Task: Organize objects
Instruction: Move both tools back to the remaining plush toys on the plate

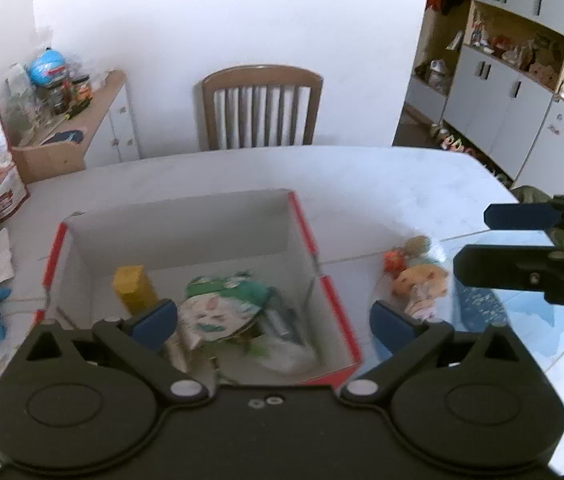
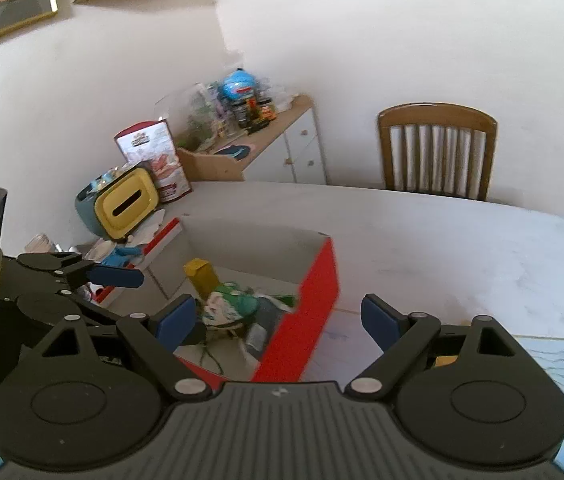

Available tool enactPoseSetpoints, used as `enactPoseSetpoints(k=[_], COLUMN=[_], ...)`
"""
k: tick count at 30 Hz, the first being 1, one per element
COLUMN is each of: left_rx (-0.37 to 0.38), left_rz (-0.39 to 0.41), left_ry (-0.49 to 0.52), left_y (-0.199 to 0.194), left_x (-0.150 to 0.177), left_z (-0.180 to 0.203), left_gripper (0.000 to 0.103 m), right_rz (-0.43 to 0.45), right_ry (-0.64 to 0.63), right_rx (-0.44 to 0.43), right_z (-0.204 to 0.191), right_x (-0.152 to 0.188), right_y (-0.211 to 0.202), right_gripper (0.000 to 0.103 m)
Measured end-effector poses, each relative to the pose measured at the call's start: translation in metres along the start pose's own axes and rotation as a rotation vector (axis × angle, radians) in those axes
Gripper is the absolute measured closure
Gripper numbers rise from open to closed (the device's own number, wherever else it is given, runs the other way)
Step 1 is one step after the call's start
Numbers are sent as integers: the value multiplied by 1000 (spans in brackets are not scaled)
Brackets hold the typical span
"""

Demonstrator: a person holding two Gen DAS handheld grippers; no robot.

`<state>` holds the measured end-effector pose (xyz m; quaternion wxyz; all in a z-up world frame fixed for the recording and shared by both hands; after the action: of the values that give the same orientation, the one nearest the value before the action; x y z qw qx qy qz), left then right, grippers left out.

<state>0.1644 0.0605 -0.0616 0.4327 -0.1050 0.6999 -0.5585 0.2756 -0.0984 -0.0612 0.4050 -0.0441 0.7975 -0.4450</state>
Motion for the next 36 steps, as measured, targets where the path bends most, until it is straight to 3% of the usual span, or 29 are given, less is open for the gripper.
enactPoseSetpoints(k=[5, 17, 26, 36], left_rx=[18, 33, 39, 19], left_rz=[19, 28, -13, -62], left_ry=[1, 38, 70, 4], left_y=[1, 19, 51, 98], left_x=[-4, -7, 0, 7], left_z=[25, 88, 137, 157], left_gripper=[1, 1, 1, 1], right_rz=[20, -4, -49, -108], right_ry=[55, 128, 167, 173], right_rx=[3, 103, 141, 138], right_z=[32, 123, 171, 195], right_x=[10, 43, 58, 65], right_y=[-17, -39, -23, 7], right_gripper=[13, 13, 13, 13])
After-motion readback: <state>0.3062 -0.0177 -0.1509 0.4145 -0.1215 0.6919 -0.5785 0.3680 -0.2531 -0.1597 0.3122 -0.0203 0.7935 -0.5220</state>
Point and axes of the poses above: each gripper's, at about its wrist camera, not at the fingertips, and y roughly the way its jaws point, z to its right, x to its underside, the point moved 8 cm from there along y, roughly the way its jaws point, and after that the axes turned 14 degrees about -z, right-handed, at the moved point
